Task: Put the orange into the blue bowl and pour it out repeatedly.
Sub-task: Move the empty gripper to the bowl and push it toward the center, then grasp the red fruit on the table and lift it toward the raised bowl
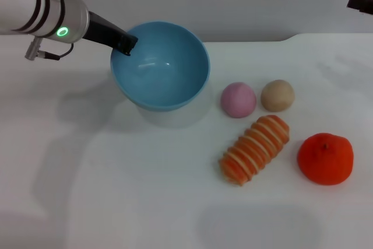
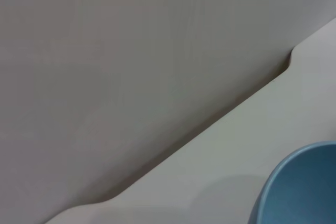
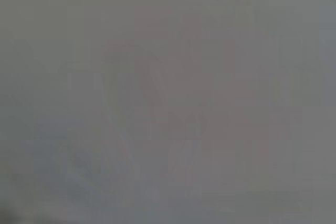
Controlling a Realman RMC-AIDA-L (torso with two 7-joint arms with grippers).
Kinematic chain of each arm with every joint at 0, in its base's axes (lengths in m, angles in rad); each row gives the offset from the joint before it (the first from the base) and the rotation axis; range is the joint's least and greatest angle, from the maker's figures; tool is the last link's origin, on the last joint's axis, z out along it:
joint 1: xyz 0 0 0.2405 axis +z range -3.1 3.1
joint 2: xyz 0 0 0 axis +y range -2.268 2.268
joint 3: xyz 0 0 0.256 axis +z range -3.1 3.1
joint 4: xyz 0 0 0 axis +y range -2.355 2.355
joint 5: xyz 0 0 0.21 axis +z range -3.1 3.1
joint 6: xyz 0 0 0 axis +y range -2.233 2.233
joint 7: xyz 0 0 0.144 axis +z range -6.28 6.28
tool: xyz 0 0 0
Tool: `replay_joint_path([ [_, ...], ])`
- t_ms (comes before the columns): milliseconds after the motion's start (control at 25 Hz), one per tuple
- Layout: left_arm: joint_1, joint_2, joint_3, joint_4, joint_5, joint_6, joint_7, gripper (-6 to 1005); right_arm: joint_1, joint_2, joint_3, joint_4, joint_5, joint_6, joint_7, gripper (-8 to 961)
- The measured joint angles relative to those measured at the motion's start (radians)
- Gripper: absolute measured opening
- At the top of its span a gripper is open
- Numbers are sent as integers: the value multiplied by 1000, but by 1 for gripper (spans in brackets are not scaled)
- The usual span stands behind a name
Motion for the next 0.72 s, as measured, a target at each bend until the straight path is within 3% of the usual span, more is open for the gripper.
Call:
replay_joint_path([
  [160,-1,0,1,0,0,7,0,0,100,-44,8,-128,-249,-205,179,603],
  [280,-1,0,2,-3,0,8,-1,0,154,-56,2,-167,-381,-330,251,599],
  [400,-1,-1,3,-3,1,8,-1,0,167,-52,-29,-167,-468,-381,263,596],
  [720,-6,-1,5,-4,1,6,6,-1,91,-11,-75,-155,-499,-438,229,586],
])
